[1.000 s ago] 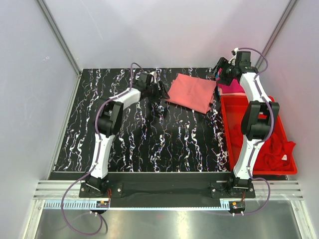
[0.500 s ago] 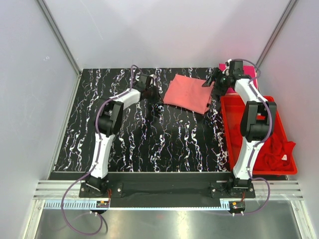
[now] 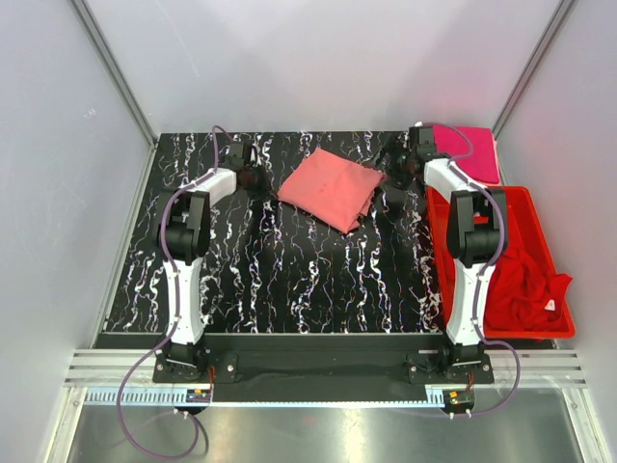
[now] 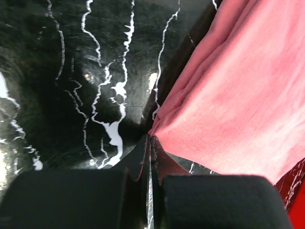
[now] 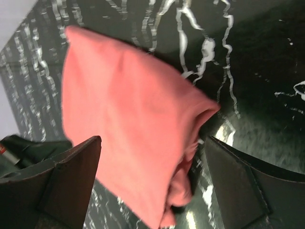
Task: Fold and stack the t-shirts
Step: Neatly place the folded tshirt to the corner
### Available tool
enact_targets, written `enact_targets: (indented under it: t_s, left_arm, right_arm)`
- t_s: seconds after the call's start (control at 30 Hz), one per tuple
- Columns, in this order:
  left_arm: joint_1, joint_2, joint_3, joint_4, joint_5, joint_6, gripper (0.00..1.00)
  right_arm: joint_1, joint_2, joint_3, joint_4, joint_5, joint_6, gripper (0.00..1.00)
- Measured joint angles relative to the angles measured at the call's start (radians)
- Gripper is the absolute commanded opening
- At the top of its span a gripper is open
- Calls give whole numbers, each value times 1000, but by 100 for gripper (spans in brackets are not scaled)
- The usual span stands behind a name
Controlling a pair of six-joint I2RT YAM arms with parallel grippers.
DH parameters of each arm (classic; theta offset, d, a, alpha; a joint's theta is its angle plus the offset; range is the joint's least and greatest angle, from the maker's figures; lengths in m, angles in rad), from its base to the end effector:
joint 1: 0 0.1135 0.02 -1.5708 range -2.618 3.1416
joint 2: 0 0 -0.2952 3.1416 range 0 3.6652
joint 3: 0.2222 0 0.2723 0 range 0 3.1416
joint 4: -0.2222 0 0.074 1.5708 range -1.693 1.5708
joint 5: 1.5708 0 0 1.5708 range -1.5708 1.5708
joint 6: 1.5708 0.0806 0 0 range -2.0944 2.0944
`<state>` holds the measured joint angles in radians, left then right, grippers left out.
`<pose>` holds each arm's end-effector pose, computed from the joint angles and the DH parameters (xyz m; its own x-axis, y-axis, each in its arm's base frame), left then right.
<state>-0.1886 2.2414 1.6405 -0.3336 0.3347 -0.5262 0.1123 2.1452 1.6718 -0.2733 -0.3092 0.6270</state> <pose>0.5310 -0.1283 0.1234 -0.8684 -0.3172 -0.3811 -0.0779 0.8463 -0.5269 0.5486 0.0865 0.1912 -0.7394 0.4791 -0.4731 0.1299 0.7909 0.5980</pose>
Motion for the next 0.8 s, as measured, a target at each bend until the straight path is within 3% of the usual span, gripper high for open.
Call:
enact_targets:
  t_s: [0.17,0.43,0.8]
  left_arm:
    - [2,0,0,-3,2,14,0]
    - [2,-1,0,-2,6,22,0]
    - [2,-6,-8,0,10,22,0]
  right_arm:
    - [9,64,-18,29,31,37,97]
    - [40,36,-156,205,90,101,100]
    - [77,35,-202,323,116,119,100]
